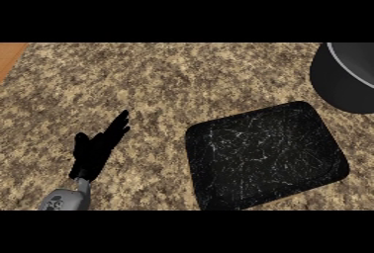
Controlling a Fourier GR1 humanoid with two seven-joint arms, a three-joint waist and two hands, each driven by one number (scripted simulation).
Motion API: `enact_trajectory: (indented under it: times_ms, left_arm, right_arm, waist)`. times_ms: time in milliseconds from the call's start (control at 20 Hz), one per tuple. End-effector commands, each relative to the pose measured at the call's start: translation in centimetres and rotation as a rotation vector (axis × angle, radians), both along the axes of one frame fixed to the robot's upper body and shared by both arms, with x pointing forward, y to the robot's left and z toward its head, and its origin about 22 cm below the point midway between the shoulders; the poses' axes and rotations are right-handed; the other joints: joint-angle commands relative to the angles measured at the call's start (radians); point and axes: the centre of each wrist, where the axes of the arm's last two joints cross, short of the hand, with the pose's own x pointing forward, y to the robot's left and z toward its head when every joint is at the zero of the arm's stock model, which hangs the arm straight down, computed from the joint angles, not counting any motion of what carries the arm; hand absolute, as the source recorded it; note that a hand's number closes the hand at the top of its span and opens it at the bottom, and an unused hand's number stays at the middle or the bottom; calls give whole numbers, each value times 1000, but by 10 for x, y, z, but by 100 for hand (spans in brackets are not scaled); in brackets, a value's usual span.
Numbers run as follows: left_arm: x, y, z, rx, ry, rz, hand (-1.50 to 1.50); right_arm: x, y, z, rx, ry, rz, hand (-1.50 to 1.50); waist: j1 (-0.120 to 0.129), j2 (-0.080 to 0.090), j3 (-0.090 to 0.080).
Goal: Pick the tomato from the tray and place it in the pot
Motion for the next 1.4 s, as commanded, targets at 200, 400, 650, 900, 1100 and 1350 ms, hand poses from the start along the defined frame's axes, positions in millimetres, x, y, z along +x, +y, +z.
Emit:
enact_trajectory:
  times_ms: [200, 400, 650, 900, 1100, 1350]
  left_arm:
    - [-3, 14, -8, 1, 31, -8, 0]
    - [2, -5, -2, 10, 23, -16, 0]
    - [9, -21, -10, -1, 31, -34, 0]
    - [8, -14, -9, 11, 7, -47, 0]
    - [12, -15, 1, 15, 7, -54, 0]
    - [16, -15, 5, 5, -4, -45, 0]
  right_arm:
    - [65, 40, 61, -118, 138, 8, 150]
    - [93, 60, 55, -179, 206, -7, 150]
    - [122, 87, 40, -250, 280, 24, 150]
    - [134, 102, 36, -527, 435, -69, 150]
    - [152, 124, 17, -542, 593, -102, 150]
    - [154, 123, 4, -361, 885, -139, 150]
  waist:
    - [16, 7, -2]
    - [25, 11, -1]
    - [32, 17, 0]
    - [47, 24, -1]
    - [62, 28, 0]
    - [56, 28, 1]
